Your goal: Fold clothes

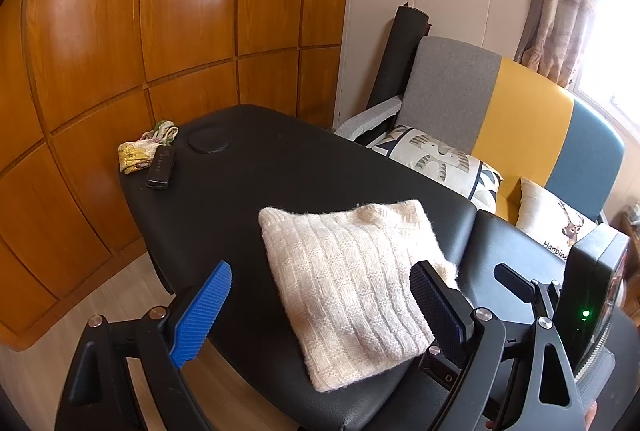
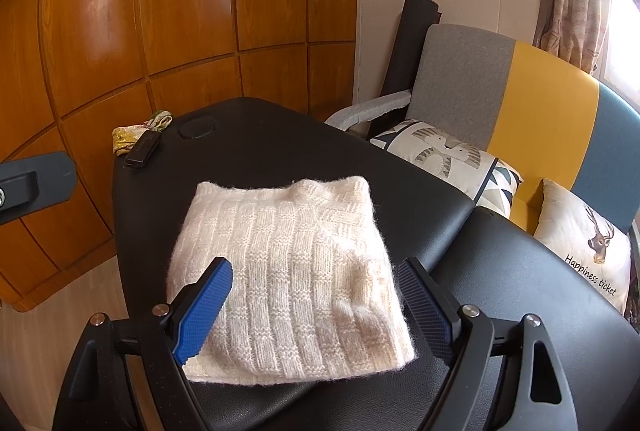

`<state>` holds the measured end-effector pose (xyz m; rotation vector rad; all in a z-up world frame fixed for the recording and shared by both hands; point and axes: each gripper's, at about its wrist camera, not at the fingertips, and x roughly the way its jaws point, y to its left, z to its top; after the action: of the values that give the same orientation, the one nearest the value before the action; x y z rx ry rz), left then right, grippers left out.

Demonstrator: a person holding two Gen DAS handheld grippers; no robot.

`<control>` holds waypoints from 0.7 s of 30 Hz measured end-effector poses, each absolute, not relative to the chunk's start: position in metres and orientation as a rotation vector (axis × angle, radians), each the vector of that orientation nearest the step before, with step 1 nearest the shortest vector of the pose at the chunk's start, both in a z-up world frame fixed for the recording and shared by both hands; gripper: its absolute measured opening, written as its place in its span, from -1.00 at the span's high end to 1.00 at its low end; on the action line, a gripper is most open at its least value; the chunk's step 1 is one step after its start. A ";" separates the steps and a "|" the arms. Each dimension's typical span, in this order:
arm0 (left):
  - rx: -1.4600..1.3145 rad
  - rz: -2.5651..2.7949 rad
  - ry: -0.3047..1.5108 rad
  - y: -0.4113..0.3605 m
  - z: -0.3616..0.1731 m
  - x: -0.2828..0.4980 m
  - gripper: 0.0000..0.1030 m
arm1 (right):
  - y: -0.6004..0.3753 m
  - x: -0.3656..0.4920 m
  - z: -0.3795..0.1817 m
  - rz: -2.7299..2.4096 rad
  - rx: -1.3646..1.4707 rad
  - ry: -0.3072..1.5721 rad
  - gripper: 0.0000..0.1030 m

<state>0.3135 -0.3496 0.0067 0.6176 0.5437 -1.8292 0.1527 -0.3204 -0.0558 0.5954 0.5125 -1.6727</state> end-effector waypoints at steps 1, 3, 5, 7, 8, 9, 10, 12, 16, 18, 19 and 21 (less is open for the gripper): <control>0.617 -1.829 0.540 -0.349 0.007 0.313 -0.79 | -0.320 0.153 -0.056 -1.673 0.595 0.511 -0.69; 0.616 -1.831 0.538 -0.349 0.008 0.313 -0.79 | -0.319 0.152 -0.054 -1.676 0.593 0.508 -0.69; 0.614 -1.833 0.538 -0.348 0.009 0.312 -0.79 | -0.316 0.151 -0.050 -1.687 0.580 0.490 -0.69; 0.614 -1.838 0.541 -0.348 0.010 0.310 -0.79 | -0.308 0.148 -0.042 -1.710 0.555 0.444 -0.69; 0.611 -1.841 0.540 -0.348 0.011 0.309 -0.79 | -0.304 0.146 -0.039 -1.722 0.546 0.420 -0.69; 0.606 -1.844 0.531 -0.346 0.013 0.307 -0.79 | -0.300 0.143 -0.036 -1.731 0.547 0.403 -0.69; 0.600 -1.848 0.517 -0.344 0.015 0.304 -0.79 | -0.298 0.140 -0.033 -1.740 0.550 0.391 -0.69; 0.595 -1.862 0.481 -0.339 0.019 0.297 -0.79 | -0.293 0.134 -0.029 -1.758 0.556 0.374 -0.69; 0.592 -1.903 0.419 -0.325 0.026 0.283 -0.82 | -0.285 0.122 -0.025 -1.790 0.568 0.345 -0.69; 0.597 -1.925 0.410 -0.320 0.028 0.277 -0.83 | -0.280 0.118 -0.023 -1.803 0.571 0.334 -0.69; 0.599 -1.935 0.406 -0.318 0.030 0.275 -0.83 | -0.278 0.116 -0.022 -1.809 0.571 0.329 -0.69; 0.605 -1.953 0.400 -0.313 0.032 0.268 -0.83 | -0.271 0.113 -0.022 -1.821 0.570 0.323 -0.69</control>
<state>0.2683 -0.3133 0.0317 0.6051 0.4005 -1.9534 0.1129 -0.2707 -0.0215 0.5698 0.3231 -1.8209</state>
